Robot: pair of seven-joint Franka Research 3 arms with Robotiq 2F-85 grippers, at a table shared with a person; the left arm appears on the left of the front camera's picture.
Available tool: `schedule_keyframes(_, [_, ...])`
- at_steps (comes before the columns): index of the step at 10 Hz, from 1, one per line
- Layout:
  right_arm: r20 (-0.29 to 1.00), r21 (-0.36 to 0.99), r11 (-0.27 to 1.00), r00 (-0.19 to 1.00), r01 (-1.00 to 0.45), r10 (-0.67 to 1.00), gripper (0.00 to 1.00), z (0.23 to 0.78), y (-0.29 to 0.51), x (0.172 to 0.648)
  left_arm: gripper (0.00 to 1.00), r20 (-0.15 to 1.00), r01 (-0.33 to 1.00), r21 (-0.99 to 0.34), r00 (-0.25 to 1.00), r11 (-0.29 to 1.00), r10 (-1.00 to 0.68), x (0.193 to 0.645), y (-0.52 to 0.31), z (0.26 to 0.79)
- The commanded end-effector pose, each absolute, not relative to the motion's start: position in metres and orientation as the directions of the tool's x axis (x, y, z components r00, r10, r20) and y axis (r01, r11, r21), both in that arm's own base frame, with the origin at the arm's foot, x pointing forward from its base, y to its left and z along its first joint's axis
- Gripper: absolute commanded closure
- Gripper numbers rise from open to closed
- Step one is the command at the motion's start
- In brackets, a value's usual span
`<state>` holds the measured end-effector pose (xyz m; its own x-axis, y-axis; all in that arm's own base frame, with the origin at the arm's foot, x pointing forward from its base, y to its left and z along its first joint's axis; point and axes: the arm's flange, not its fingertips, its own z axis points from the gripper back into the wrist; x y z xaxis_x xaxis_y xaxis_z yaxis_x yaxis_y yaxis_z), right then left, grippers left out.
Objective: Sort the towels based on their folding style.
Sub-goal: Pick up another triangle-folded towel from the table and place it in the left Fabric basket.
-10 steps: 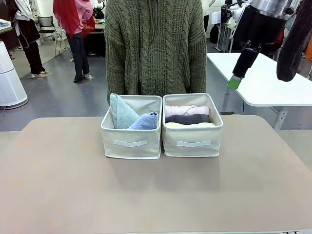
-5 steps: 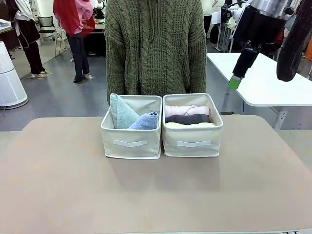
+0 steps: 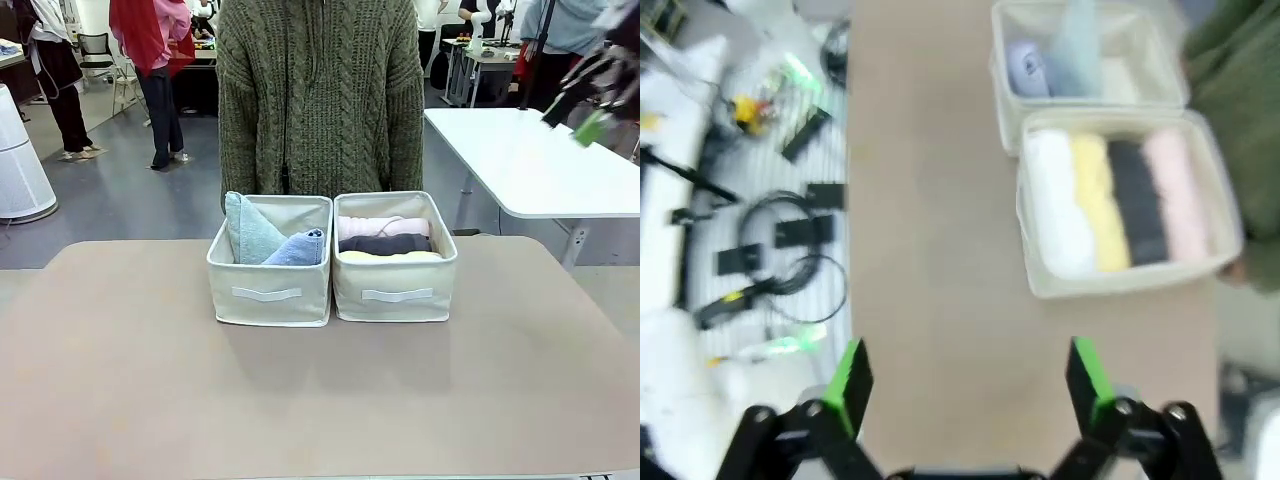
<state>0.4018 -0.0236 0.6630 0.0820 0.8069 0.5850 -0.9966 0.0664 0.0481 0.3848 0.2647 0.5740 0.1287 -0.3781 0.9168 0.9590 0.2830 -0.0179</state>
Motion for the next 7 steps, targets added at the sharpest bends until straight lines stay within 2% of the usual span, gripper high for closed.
schedule_keyframes(1, [0.756, 0.18, -0.091, 0.078, -0.979, 0.65, 0.0, 0.662, -0.084, 0.435, 0.0, 0.915, 0.962, -0.009, 0.117, 0.271, -0.385, 0.382, 0.265, 0.574])
schedule_keyframes(3, [0.859, 0.155, -0.115, 0.077, -0.981, 0.506, 0.0, 0.647, -0.141, 0.443, 0.0, 0.915, 0.962, -0.009, 0.117, 0.271, -0.385, 0.382, 0.265, 0.574])
schedule_keyframes(5, [0.914, 0.114, -0.003, 0.103, -0.994, 0.392, 0.0, 0.62, -0.183, 0.447, 0.0, 0.915, 0.962, -0.009, 0.117, 0.271, -0.385, 0.382, 0.265, 0.574])
schedule_keyframes(7, [0.93, 0.072, 0.11, 0.106, -0.991, 0.353, 0.0, 0.599, -0.203, 0.445, 0.0, 0.915, 0.962, -0.009, 0.117, 0.271, -0.385, 0.382, 0.265, 0.574])
